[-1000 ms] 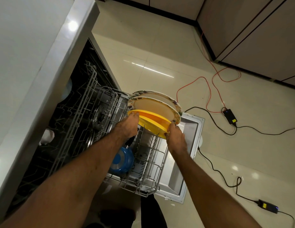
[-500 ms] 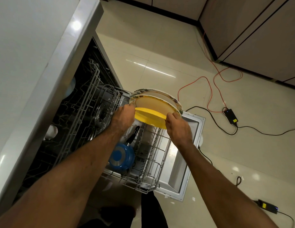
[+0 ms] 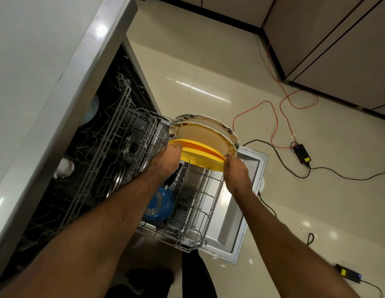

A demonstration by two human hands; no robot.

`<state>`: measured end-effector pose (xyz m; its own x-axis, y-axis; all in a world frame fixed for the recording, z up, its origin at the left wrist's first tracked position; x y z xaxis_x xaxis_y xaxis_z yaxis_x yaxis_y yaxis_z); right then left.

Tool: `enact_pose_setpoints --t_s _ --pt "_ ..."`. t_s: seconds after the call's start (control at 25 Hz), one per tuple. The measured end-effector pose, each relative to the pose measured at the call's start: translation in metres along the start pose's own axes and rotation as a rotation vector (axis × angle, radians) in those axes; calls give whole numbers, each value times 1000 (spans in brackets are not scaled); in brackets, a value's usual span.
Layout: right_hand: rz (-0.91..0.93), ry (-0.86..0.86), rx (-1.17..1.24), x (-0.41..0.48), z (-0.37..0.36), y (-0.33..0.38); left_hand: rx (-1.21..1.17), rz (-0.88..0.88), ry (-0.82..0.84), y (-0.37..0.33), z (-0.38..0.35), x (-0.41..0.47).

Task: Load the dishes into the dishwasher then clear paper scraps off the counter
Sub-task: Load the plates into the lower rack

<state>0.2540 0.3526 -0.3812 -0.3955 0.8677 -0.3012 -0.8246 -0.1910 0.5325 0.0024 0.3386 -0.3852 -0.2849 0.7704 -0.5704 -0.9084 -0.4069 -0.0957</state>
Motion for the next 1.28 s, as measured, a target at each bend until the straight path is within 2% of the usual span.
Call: enact_pose_setpoints --t_s 0.12,0.32,0.64,0.88,1.08,1.28 --pt "-87 99 119 -3 -15 -7 -73 -14 119 -3 -9 -5" --pt "-79 140 221 -16 -13 2 22 -30 199 -2 -12 -9" --pt "107 160 32 -27 15 59 157 -133 62 -3 48 -57" --pt "239 146 -79 -49 67 135 190 -151 -15 4 136 -135" --pt "440 84 -155 -77 122 219 204 -173 -114 27 207 -205" --pt "676 32 -187 -93 138 295 133 -155 -251 75 250 -260"
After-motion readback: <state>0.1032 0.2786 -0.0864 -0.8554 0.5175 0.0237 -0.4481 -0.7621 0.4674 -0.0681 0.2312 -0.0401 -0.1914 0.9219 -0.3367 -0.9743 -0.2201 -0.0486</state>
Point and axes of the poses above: each hand's wrist, its own x-axis towards the middle knuckle, its own z-axis out of the back of the hand, y = z × x, the point moved 2 cm from there along x, towards the middle knuckle, and after that the axes turned 15 degrees about z, right-handed, at the moved point
